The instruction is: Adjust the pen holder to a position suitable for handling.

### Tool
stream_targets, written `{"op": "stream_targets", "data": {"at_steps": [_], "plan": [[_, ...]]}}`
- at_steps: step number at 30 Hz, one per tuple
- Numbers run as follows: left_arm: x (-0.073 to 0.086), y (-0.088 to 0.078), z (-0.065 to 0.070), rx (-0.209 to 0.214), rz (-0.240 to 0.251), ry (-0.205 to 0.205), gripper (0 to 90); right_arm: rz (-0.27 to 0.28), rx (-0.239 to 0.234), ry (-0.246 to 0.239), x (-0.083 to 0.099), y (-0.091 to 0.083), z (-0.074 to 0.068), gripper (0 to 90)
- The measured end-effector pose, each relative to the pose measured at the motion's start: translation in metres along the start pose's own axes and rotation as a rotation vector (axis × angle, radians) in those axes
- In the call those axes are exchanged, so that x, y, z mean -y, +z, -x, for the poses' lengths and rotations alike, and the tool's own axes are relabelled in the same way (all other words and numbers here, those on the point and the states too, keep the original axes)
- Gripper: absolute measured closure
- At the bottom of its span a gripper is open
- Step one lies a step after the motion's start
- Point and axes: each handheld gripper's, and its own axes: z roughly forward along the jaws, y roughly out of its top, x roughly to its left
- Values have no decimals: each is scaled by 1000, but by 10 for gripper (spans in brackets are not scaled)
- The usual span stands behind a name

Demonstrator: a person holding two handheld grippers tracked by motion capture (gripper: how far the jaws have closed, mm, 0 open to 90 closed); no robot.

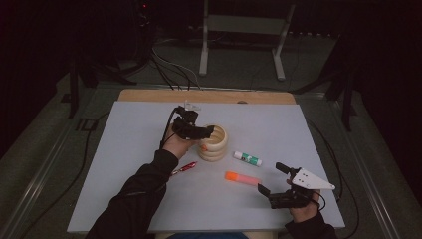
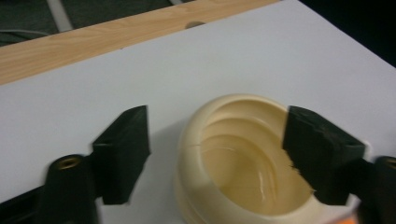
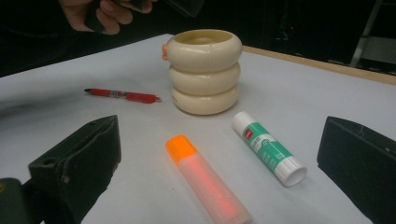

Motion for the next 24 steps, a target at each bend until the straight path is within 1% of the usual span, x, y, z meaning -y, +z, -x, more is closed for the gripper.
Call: {"op": "stream_targets", "data": {"at_steps": [1, 2, 3, 5, 6, 7, 8, 9, 11, 12, 13, 15, 16, 18, 19, 20, 21, 22, 23, 24], "plan": [[0, -2, 0, 9, -3, 8, 144, 0, 0, -1, 0, 0, 0, 0], [0, -4, 0, 12, 2, 14, 144, 0, 0, -1, 0, 0, 0, 0], [0, -6, -1, 25, 6, 12, 113, 0, -1, -1, 0, 0, 0, 0], [-1, -9, -3, 40, 8, 10, 91, 0, 0, 0, 0, 0, 0, 0], [-1, -11, -4, 53, 8, 9, 65, 0, 0, -3, 0, 0, 0, 0], [-1, -13, -5, 62, 8, 7, 65, 0, 0, -3, 0, 0, 0, 0], [-1, -15, -6, 73, 7, 14, 61, -1, 1, -5, 0, 1, 0, 0], [0, -18, -8, 77, 7, 16, 36, -3, 1, -1, 0, 1, 0, 0], [1, -21, -9, 82, 10, 15, 15, -1, 1, 2, 0, 0, 0, 0], [1, -21, -9, 82, 10, 15, 14, -1, 1, 2, 0, 0, 0, 0], [2, -25, -12, 95, 14, 17, 14, -1, 2, 1, 0, 0, 0, 0], [3, -30, -14, 100, 22, 21, 3, -2, 1, 0, 0, 1, 0, 0], [3, -32, -15, 95, 25, 26, 3, -4, 0, 2, 0, 1, 0, 0], [4, -37, -18, 115, 31, 28, 3, -4, 1, 3, 0, 1, 0, 0], [4, -39, -18, 115, 29, 40, 3, -4, 2, 3, 0, 1, 0, 0], [5, -41, -19, 126, 28, 45, 3, -4, 1, 3, 0, 1, 0, 0], [6, -43, -19, 124, 27, 48, 3, -4, 1, 3, 0, 1, 0, 0], [7, -45, -20, 131, 25, 56, 3, -4, 1, 3, 0, 1, 0, 0], [8, -46, -20, 129, 23, 56, 3, -4, 1, 4, 0, 1, 0, 0], [9, -48, -21, 137, 24, 57, 3, -5, 1, 3, 0, 1, 0, 0]]}}
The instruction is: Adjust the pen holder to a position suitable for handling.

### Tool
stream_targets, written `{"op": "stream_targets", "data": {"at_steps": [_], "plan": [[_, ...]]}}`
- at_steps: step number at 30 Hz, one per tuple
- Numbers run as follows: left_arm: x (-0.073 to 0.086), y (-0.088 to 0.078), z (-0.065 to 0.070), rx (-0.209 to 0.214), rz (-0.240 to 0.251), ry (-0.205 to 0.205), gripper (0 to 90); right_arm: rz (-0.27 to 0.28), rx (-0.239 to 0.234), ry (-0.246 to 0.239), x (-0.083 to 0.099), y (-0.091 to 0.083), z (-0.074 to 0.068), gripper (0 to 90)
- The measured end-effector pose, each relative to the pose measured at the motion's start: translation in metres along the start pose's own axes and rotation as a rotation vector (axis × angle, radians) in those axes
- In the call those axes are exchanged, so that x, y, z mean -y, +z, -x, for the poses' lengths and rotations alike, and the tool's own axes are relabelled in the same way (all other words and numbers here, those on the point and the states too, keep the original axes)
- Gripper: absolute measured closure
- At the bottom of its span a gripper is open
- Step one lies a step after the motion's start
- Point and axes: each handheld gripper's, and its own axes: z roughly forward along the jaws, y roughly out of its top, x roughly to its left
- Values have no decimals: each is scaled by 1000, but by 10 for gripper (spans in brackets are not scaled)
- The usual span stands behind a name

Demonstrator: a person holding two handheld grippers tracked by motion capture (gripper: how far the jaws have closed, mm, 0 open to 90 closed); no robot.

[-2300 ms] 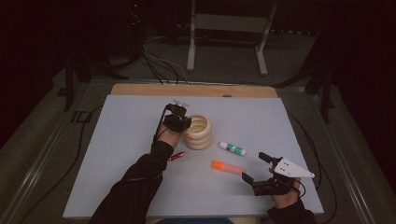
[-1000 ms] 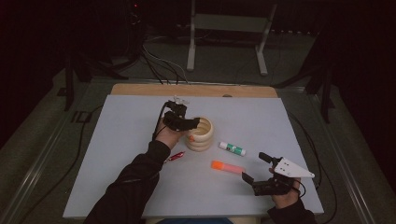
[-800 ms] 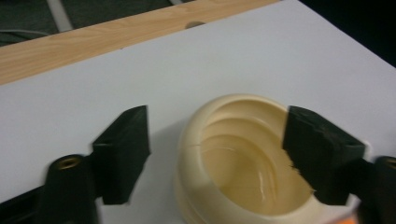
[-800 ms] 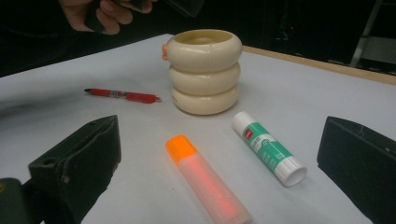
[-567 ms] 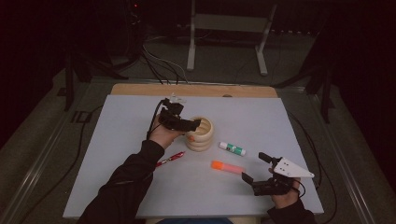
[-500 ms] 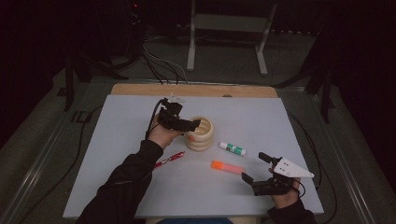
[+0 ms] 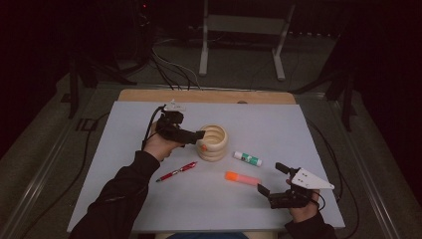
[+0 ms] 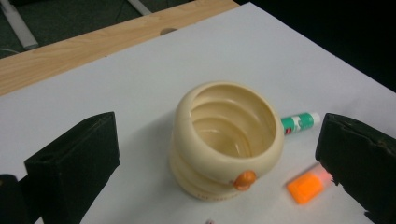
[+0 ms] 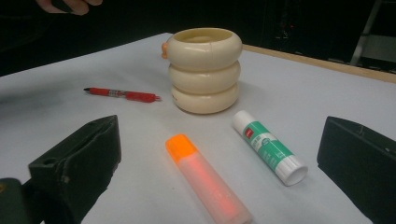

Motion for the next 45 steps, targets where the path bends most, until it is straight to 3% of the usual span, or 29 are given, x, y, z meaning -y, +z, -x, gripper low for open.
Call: {"op": "stream_targets", "data": {"at_steps": [5, 17, 28, 45], "plan": [[7, -8, -2, 10, -11, 18, 4, 3, 1, -3, 0, 0, 0, 0], [26, -28, -6, 80, -34, 67, 4, 7, 1, -1, -1, 1, 0, 0], [41, -46, -9, 84, -54, 71, 8, 1, -4, -10, -3, 4, -1, 0], [68, -51, -13, 138, -168, 132, 8, -4, -10, -12, -2, 5, -2, 0]]}}
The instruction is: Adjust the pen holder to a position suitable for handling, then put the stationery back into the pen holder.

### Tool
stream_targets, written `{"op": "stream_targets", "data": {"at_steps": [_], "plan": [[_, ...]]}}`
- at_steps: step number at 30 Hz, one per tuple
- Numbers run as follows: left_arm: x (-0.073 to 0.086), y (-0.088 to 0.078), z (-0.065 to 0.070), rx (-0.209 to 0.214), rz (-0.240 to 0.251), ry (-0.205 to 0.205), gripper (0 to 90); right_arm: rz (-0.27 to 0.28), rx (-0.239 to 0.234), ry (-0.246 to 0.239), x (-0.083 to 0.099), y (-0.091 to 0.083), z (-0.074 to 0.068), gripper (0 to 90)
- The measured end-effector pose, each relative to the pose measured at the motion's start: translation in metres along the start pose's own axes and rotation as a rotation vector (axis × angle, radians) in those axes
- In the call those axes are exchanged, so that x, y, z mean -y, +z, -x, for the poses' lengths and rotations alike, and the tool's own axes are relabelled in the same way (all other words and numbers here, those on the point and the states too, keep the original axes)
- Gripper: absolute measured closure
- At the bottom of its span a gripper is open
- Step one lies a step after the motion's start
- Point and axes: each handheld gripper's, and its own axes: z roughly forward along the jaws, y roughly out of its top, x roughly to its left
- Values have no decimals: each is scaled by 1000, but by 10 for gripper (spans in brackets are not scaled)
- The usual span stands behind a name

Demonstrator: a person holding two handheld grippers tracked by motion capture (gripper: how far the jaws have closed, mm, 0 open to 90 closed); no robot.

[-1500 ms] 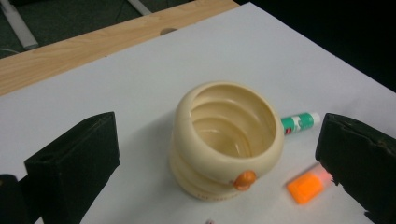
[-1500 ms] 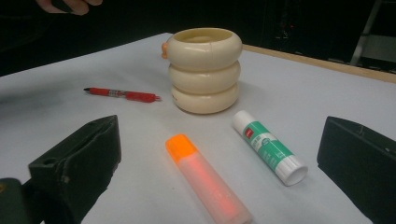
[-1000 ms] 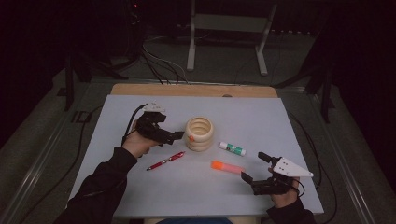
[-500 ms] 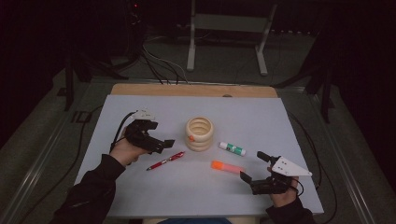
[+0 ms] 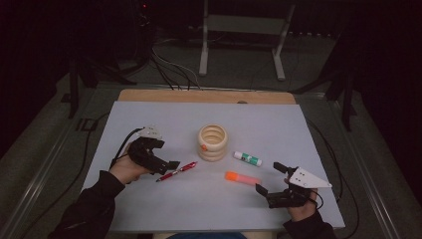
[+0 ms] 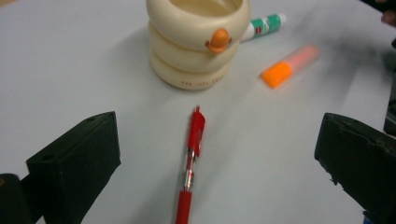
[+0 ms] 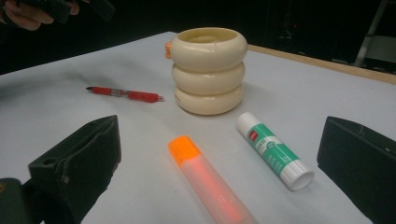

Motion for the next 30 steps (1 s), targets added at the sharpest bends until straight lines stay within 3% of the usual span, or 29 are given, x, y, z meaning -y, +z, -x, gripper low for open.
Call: {"op": "stream_targets", "data": {"at_steps": [6, 12, 19, 26, 28, 30], "plan": [[7, 1, 3, 19, -41, 27, 8, 3, 0, 5, 0, -1, 1, 0], [15, -1, 3, 26, -64, 28, 8, 2, -4, -1, 0, -1, 0, 0], [25, 0, 3, 30, -132, 51, 15, 0, -3, 3, 0, 0, 0, 0], [34, 10, 3, 45, -217, 73, 73, 0, -2, 3, 0, 0, 0, 0], [36, 12, 3, 31, -239, 85, 146, 0, -3, 4, 0, 0, 0, 0], [38, 14, 3, 31, -269, 94, 161, 0, -4, 4, 0, 0, 0, 0]]}}
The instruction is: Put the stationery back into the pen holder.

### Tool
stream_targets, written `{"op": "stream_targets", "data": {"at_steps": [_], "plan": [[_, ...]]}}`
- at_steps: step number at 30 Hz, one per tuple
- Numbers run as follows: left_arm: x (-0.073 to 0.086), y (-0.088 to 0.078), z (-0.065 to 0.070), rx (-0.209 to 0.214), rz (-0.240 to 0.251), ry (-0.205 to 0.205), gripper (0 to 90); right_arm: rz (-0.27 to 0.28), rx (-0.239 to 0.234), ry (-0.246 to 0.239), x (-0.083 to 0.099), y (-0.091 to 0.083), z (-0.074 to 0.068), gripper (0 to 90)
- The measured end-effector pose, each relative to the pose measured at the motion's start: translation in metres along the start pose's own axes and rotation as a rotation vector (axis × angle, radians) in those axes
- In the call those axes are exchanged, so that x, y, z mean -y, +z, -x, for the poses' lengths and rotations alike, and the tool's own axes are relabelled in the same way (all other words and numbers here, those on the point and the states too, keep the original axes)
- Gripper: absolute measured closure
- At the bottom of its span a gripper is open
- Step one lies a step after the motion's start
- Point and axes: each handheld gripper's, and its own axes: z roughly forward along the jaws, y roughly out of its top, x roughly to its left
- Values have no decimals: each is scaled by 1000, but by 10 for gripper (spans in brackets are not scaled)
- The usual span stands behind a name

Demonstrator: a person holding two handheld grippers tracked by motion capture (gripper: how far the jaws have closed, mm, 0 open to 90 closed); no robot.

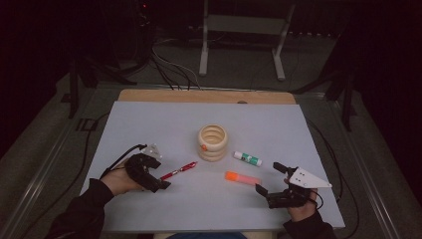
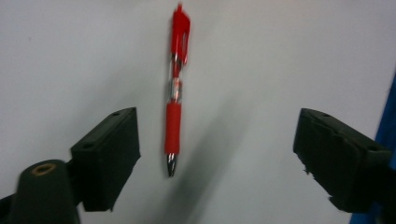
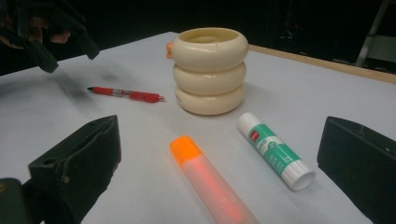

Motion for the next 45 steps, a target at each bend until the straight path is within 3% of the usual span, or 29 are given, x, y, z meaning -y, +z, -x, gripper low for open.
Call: {"op": "stream_targets", "data": {"at_steps": [12, 18, 25, 31, 45], "plan": [[3, 14, -5, -54, -140, 55, 298, 4, -1, -4, -1, -1, 0, 0], [-1, 20, -8, -66, -174, 74, 349, 3, -2, -5, 0, -1, 0, 0], [-10, 29, -9, -107, -239, 92, 471, 5, -2, -4, -1, -1, 0, 0], [-15, 36, -9, -107, -283, 111, 531, 5, -3, -2, -1, -1, 0, 0], [-21, 43, -12, -92, -316, 129, 665, 6, -2, -1, -1, -1, 1, 0]]}}
